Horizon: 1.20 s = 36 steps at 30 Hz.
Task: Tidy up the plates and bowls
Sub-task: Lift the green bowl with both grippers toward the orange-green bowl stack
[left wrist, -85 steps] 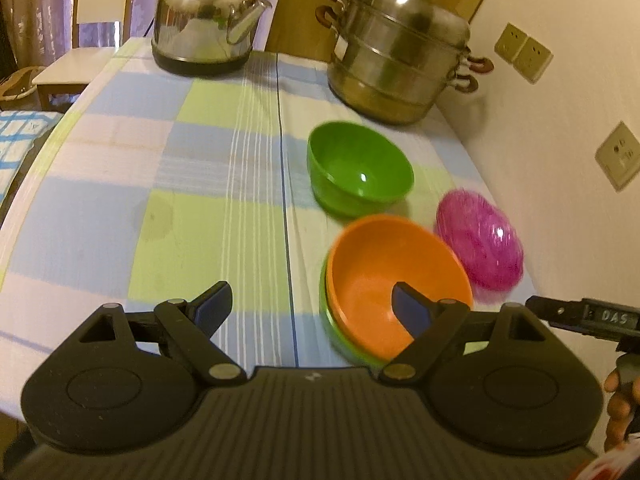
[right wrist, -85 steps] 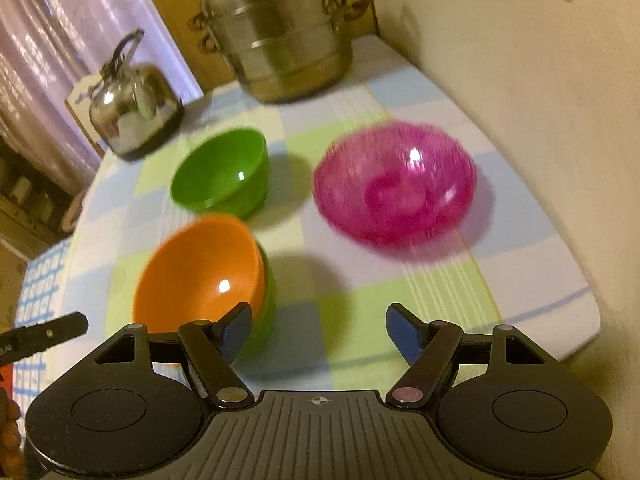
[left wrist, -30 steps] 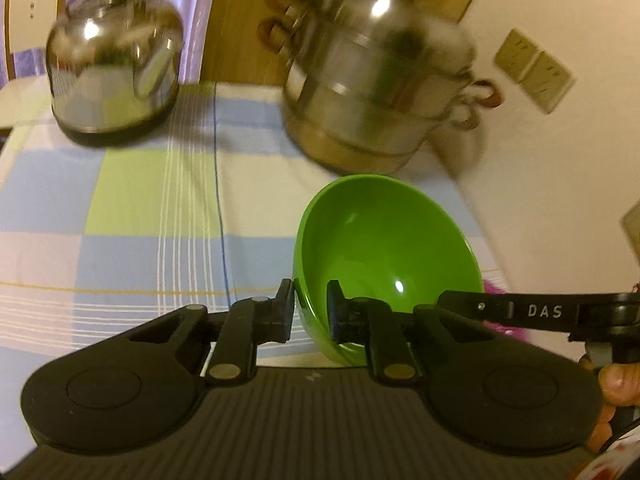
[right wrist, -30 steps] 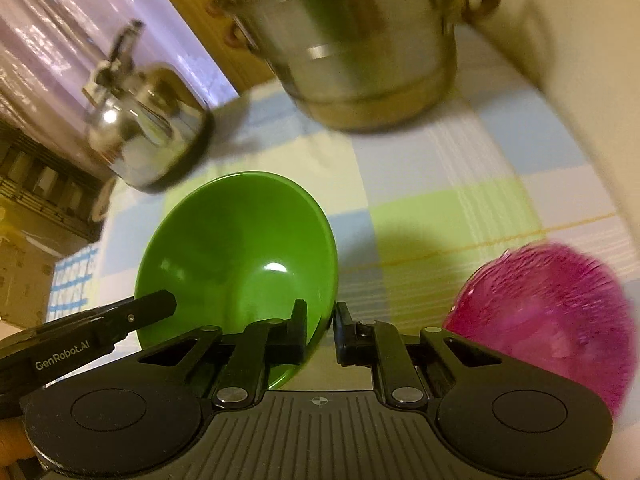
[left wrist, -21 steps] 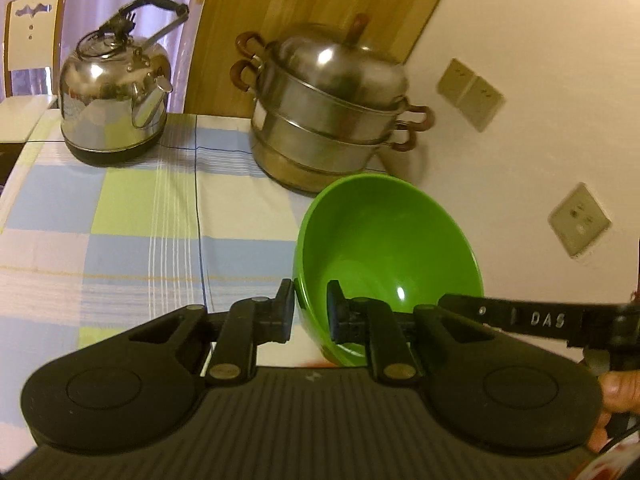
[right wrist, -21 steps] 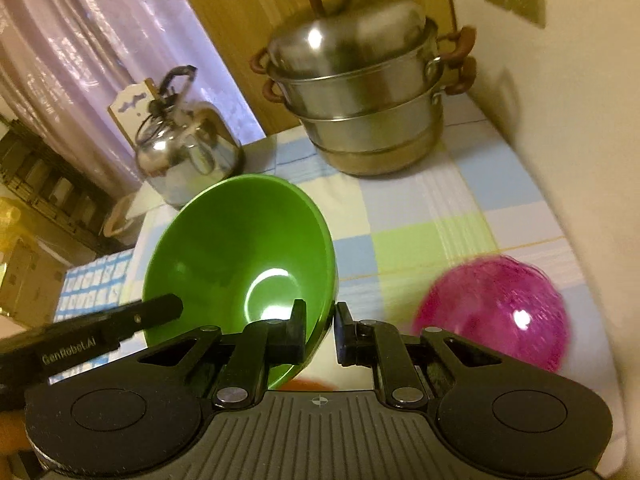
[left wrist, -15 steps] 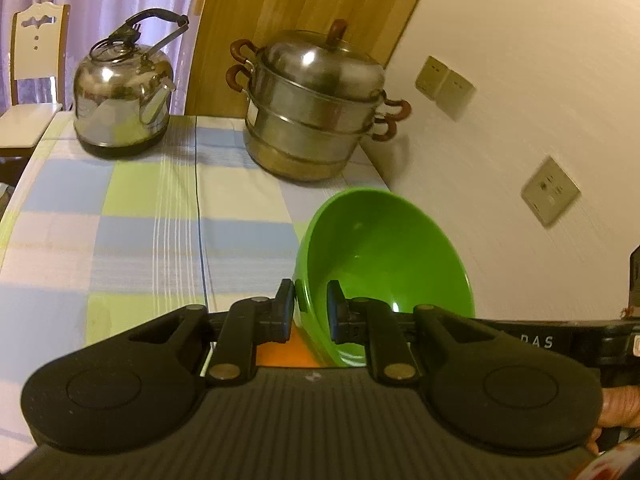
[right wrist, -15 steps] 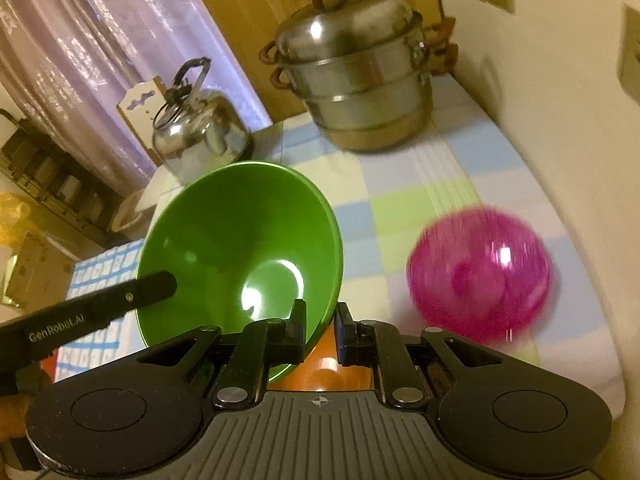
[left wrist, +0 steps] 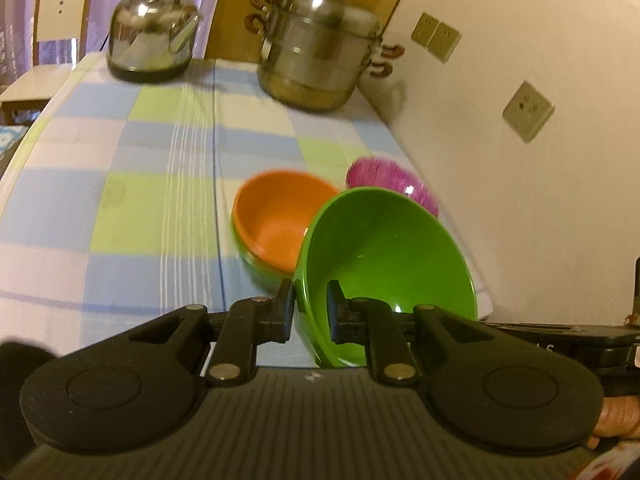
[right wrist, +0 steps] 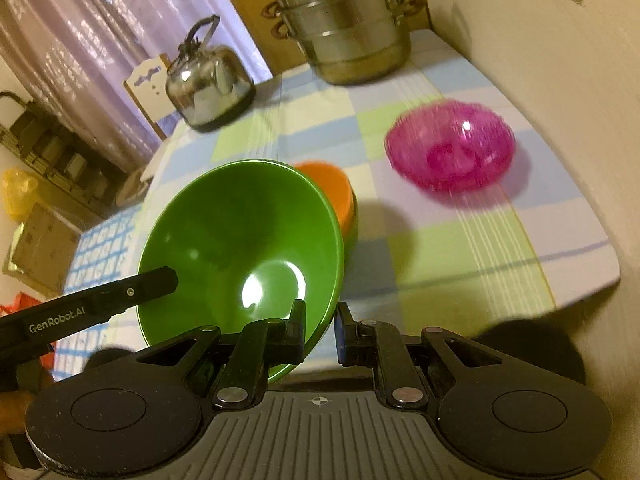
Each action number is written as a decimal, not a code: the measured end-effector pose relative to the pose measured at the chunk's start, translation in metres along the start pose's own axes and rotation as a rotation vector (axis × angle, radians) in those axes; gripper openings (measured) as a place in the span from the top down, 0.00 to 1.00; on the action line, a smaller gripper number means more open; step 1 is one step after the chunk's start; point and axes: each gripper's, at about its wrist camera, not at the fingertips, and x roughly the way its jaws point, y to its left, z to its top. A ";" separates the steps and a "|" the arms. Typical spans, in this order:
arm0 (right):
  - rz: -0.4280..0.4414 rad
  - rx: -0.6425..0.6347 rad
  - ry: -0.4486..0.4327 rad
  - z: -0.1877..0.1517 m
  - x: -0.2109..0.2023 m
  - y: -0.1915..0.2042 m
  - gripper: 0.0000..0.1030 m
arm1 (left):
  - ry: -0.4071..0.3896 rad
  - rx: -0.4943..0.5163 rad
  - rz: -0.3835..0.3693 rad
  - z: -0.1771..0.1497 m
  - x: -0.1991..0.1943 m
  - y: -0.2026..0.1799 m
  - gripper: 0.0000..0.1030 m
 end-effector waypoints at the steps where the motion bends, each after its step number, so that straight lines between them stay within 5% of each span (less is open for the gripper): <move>1: -0.005 -0.005 0.013 -0.008 0.002 0.000 0.86 | 0.006 0.002 0.008 -0.008 -0.001 0.000 0.86; 13: -0.009 0.008 0.142 -0.058 0.030 -0.009 0.86 | 0.094 -0.031 0.046 -0.061 0.003 0.020 0.86; 36: -0.010 0.019 0.111 -0.036 0.021 -0.004 0.86 | 0.069 -0.066 0.014 -0.038 0.007 0.022 0.86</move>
